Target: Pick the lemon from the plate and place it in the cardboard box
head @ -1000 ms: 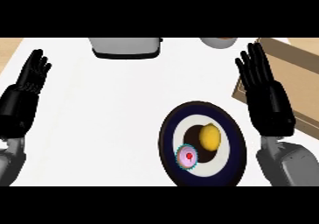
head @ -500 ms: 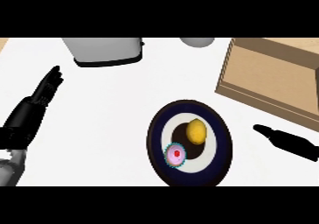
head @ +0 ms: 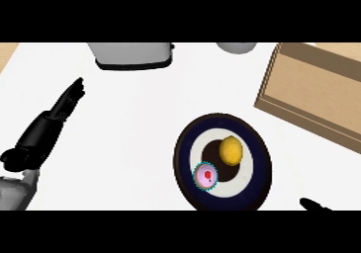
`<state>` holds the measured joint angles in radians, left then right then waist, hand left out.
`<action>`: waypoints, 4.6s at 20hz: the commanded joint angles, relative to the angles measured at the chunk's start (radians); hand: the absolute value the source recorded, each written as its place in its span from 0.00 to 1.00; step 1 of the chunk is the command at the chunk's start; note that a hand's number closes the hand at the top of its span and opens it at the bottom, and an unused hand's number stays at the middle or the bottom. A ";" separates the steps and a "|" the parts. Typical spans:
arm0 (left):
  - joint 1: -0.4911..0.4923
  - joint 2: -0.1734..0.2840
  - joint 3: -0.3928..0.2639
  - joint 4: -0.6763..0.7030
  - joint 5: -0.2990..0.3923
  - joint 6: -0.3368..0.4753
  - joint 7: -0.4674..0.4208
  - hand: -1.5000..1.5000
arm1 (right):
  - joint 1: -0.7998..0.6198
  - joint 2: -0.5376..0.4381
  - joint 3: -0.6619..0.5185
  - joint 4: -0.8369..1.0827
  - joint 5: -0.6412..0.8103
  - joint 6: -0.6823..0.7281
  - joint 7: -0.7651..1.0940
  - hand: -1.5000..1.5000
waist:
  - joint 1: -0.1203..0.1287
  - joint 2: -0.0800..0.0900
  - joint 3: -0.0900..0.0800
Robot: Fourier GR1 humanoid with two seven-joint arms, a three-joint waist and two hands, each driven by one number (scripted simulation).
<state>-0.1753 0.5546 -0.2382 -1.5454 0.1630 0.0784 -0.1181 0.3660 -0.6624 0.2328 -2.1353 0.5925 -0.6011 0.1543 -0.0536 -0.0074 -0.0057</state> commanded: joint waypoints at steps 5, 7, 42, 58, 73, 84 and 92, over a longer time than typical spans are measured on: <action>-0.055 -0.012 -0.015 0.007 -0.008 -0.032 0.027 0.50 | 0.049 -0.087 0.116 -0.146 0.296 0.349 0.388 0.00 | 0.051 0.012 -0.002; -0.047 -0.047 -0.043 0.011 -0.032 -0.012 0.014 0.50 | 0.028 -0.064 0.187 -0.212 0.354 0.451 0.500 0.00 | 0.057 0.012 -0.002; -0.098 -0.086 0.073 0.029 -0.065 -0.133 0.072 0.50 | -0.512 0.641 0.363 0.338 0.710 1.045 0.949 0.00 | 0.049 0.006 0.006; -0.023 -0.164 0.163 0.007 -0.149 -0.211 0.024 0.50 | -0.522 0.650 0.228 0.571 0.705 0.853 0.765 0.00 | 0.056 0.008 0.006; -0.028 -0.227 0.227 0.037 -0.237 -0.273 -0.005 0.50 | -0.514 0.634 0.170 0.694 0.722 0.791 0.669 1.00 | 0.055 0.008 0.006; -0.105 -0.273 0.240 0.026 -0.234 -0.276 0.086 0.50 | -0.590 0.597 0.235 0.794 0.870 0.601 0.550 1.00 | 0.054 0.008 0.006; -0.061 -0.272 0.218 -0.003 -0.249 -0.280 0.061 0.50 | -0.585 0.492 0.391 0.625 0.540 0.708 -0.051 1.00 | 0.084 0.018 0.010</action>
<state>-0.2247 0.2872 -0.0144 -1.5501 -0.0842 -0.2000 -0.0609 -0.2206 -0.1385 0.5494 -1.4702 1.2719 0.0804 0.3676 0.0159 0.0037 0.0008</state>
